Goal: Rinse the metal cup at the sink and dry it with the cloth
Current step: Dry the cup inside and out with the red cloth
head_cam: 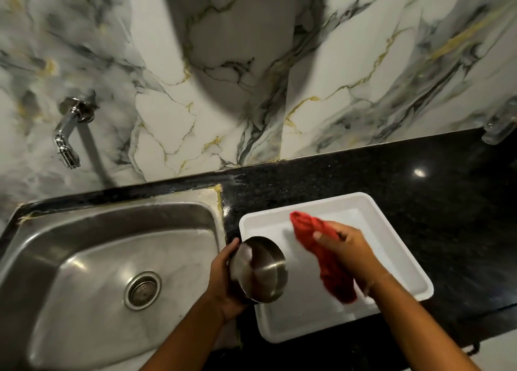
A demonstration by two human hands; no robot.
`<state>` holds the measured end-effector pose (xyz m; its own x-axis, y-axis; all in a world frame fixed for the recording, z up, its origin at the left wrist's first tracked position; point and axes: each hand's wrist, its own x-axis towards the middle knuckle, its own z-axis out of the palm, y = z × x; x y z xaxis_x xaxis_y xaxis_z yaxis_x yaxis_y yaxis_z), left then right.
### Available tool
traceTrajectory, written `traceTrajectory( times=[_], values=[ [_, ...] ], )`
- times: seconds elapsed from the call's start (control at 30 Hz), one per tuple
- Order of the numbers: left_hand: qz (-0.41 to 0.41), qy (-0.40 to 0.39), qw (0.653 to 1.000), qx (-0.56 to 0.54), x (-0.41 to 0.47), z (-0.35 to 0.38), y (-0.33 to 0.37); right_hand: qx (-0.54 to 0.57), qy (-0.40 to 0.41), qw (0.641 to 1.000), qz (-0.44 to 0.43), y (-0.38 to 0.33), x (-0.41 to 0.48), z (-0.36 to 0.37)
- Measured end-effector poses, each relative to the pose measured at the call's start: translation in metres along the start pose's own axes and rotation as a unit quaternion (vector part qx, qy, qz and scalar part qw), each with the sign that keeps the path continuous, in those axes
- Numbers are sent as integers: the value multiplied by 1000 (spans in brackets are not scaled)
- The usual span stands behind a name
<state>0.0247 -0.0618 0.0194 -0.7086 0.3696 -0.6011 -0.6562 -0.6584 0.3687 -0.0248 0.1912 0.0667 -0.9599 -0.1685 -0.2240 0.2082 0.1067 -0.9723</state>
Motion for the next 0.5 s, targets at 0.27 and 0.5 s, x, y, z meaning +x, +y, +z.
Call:
traceTrajectory(
  times=[0.27, 0.5],
  values=[
    [50, 29, 991, 122, -2, 10, 5, -388, 39, 913, -121, -26, -31, 114],
    [76, 10, 990, 115, -16, -2, 28, -404, -231, 861, -205, -13, -44, 110]
  ],
)
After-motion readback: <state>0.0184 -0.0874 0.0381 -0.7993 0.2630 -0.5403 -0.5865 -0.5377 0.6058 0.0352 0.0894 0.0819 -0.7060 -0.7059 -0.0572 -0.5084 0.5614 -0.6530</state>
